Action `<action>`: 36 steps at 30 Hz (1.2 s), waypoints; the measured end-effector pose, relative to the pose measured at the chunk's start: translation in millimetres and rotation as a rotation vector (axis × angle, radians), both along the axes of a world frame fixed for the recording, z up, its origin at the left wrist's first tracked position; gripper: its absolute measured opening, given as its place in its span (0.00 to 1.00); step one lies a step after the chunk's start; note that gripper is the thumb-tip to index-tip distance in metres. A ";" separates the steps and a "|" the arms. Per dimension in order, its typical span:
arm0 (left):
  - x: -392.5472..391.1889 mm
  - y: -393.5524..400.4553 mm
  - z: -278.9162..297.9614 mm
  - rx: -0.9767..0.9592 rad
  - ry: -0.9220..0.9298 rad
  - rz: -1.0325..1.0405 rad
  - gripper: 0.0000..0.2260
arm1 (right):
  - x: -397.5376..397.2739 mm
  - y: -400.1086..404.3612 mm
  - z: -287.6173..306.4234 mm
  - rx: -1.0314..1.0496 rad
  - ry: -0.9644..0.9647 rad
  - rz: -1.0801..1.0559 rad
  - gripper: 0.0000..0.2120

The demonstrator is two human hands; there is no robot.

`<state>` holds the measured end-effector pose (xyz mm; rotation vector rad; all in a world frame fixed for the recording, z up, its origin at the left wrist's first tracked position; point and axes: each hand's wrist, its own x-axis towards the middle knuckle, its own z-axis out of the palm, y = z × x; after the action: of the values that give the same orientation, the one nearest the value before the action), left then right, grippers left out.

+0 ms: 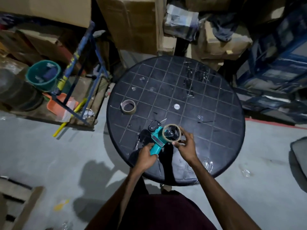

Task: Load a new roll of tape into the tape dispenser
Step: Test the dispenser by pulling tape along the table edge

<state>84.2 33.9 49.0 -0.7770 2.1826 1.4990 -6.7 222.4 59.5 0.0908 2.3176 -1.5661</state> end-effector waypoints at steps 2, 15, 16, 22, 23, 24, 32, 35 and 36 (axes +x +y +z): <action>-8.9 -12.3 0.5 0.024 -0.021 -0.048 0.24 | -3.7 -15.4 -3.7 0.027 -0.016 -0.034 0.36; -70.3 -56.3 -38.5 0.053 -0.085 -0.162 0.20 | -45.4 -70.0 -42.8 0.072 -0.126 -0.194 0.31; -76.0 -55.0 -39.1 0.045 -0.098 -0.163 0.19 | -51.4 -68.5 -44.9 0.074 -0.126 -0.196 0.31; -115.9 -26.1 -36.5 -0.037 -0.103 -0.172 0.16 | -90.9 -42.3 -65.1 0.053 -0.163 -0.231 0.31; -124.4 -17.6 -34.4 -0.044 -0.110 -0.171 0.16 | -98.6 -35.6 -70.0 0.048 -0.162 -0.230 0.31; -132.1 -8.6 -34.7 -0.051 -0.113 -0.176 0.16 | -106.7 -28.4 -74.1 0.044 -0.160 -0.225 0.31; -190.0 50.9 -59.2 -0.076 -0.108 -0.096 0.15 | -156.5 15.2 -89.8 0.065 -0.069 -0.221 0.32; -202.7 59.2 -73.7 -0.104 -0.113 -0.051 0.11 | -173.9 18.1 -101.4 0.099 -0.035 -0.202 0.32; -207.2 60.4 -78.9 -0.110 -0.108 -0.062 0.11 | -181.3 18.4 -106.2 0.098 -0.041 -0.203 0.32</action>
<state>-123.0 94.3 -30.0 -0.7985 2.2015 1.2861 -188.0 240.8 -46.8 0.3901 2.4160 -1.5246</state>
